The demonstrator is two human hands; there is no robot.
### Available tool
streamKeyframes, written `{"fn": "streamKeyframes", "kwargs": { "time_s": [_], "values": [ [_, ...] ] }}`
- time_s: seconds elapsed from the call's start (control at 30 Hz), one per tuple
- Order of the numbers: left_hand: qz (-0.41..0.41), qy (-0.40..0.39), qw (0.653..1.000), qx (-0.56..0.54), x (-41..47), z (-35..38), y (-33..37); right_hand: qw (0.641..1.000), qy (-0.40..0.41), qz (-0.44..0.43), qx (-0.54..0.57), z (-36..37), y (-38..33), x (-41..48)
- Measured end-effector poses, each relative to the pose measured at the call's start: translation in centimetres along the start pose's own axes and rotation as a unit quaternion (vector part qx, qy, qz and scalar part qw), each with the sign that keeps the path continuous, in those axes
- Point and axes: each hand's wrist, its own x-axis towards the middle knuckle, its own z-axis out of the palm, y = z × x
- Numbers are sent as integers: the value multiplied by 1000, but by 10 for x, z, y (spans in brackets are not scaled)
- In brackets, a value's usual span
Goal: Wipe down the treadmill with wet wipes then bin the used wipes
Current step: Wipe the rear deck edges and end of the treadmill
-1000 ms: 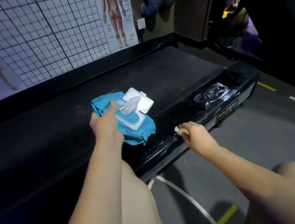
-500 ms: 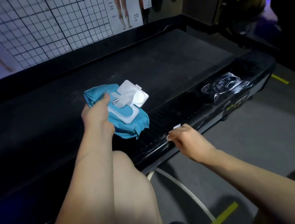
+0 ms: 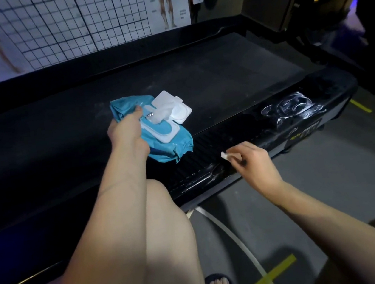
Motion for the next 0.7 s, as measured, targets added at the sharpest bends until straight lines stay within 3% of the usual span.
{"fn": "streamKeyframes", "kwargs": {
  "time_s": [0.27, 0.5, 0.7],
  "values": [
    [-13, -8, 1000, 4, -15, 20, -5, 986, -98, -132, -35, 35, -13, -3],
    [-10, 10, 1000, 17, -23, 22, -2, 949, -233, -205, -55, 44, -11, -23],
    [-18, 13, 1000, 20, -30, 20, -1, 973, -153, -156, -70, 13, 3, -24]
  ]
}}
